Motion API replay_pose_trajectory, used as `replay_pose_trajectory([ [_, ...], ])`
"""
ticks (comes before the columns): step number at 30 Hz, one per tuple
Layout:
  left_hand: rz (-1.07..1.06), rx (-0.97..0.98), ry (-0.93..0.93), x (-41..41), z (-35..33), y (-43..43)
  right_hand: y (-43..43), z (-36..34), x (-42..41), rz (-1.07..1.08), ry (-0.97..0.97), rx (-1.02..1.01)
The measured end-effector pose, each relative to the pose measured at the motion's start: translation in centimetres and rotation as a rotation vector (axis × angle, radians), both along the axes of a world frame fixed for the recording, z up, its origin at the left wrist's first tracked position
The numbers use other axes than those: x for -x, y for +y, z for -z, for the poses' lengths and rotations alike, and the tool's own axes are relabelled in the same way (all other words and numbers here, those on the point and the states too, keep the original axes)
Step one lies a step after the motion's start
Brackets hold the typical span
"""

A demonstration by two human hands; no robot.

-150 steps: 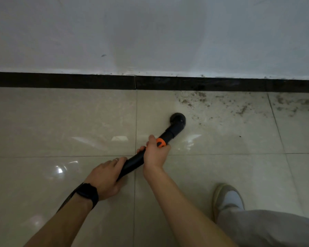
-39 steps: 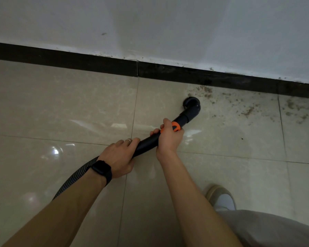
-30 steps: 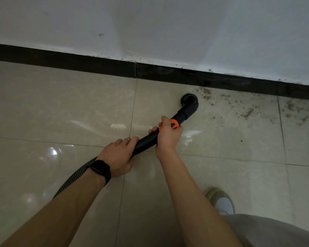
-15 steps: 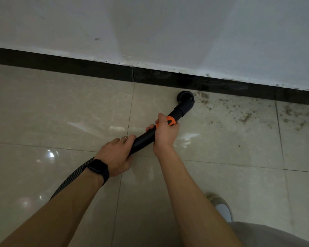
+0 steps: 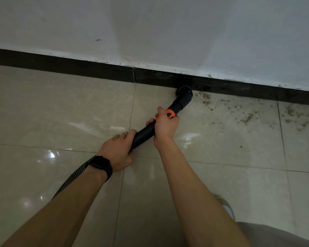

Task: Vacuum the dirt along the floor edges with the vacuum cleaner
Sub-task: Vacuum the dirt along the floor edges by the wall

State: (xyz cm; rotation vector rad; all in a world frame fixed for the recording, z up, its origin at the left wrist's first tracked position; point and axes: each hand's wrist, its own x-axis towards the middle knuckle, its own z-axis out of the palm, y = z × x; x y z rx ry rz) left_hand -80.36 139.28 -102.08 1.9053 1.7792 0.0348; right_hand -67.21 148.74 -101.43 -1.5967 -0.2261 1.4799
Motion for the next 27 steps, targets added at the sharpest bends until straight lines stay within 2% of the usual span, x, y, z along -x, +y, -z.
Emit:
replay_pose_trajectory([
  [8,-0.066,0.035,-0.055,3.0,-1.0,-2.7,-2.1,-0.6,3.4,-0.086,-0.074,0.057],
  [19,0.323,0.037,0.020,0.9,-0.9,-6.5,-10.6,0.0,-1.3,0.316,-0.082,0.122],
  [27,0.409,0.017,0.051,-1.8,-0.4,-4.8,-10.1,0.5,-4.2,0.413,-0.109,0.123],
])
